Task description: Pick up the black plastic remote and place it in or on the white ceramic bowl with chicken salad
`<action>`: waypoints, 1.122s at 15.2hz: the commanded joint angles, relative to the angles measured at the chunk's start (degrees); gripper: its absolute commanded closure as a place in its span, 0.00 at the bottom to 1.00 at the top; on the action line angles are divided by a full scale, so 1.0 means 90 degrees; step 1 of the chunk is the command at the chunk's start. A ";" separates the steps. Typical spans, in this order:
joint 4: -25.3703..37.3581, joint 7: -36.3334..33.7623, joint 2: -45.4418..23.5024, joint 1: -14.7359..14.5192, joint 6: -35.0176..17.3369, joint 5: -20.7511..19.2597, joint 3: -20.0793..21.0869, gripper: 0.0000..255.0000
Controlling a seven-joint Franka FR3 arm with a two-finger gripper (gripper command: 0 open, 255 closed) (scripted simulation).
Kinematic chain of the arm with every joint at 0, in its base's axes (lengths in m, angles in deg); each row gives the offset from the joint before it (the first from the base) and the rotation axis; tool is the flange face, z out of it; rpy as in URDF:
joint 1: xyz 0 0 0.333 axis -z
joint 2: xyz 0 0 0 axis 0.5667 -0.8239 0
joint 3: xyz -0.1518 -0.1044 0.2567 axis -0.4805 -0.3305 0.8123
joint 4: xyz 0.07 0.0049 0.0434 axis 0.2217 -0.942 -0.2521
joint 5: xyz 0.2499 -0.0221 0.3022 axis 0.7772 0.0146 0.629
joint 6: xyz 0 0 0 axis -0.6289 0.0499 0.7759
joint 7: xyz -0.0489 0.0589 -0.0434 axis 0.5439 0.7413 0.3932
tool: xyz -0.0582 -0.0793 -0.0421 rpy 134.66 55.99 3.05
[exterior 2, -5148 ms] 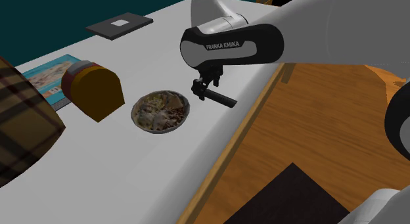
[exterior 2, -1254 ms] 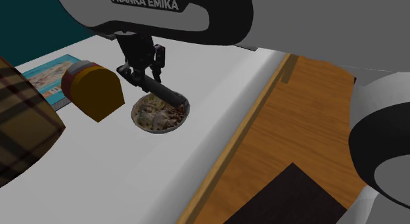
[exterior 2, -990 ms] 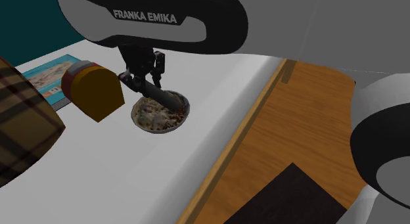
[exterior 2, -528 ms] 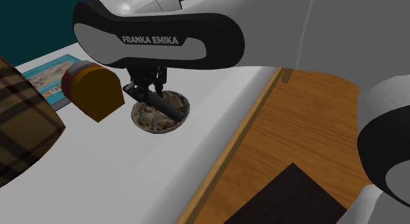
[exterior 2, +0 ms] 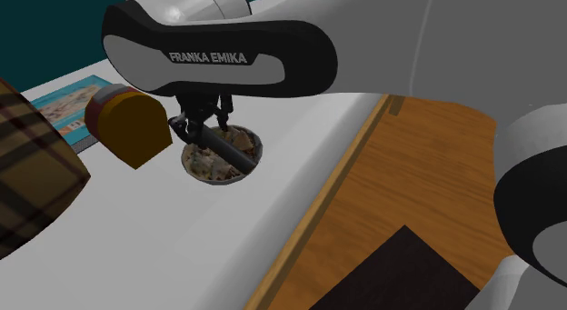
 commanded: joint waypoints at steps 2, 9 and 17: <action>0.0001 0.0000 0.0000 0.0000 0.0000 0.0000 0.0000 0.00; 0.1004 0.0014 -0.0138 -0.0049 0.0867 -0.0007 0.0023 0.00; 0.1004 0.0014 -0.0138 -0.0049 0.0867 -0.0007 0.0023 0.00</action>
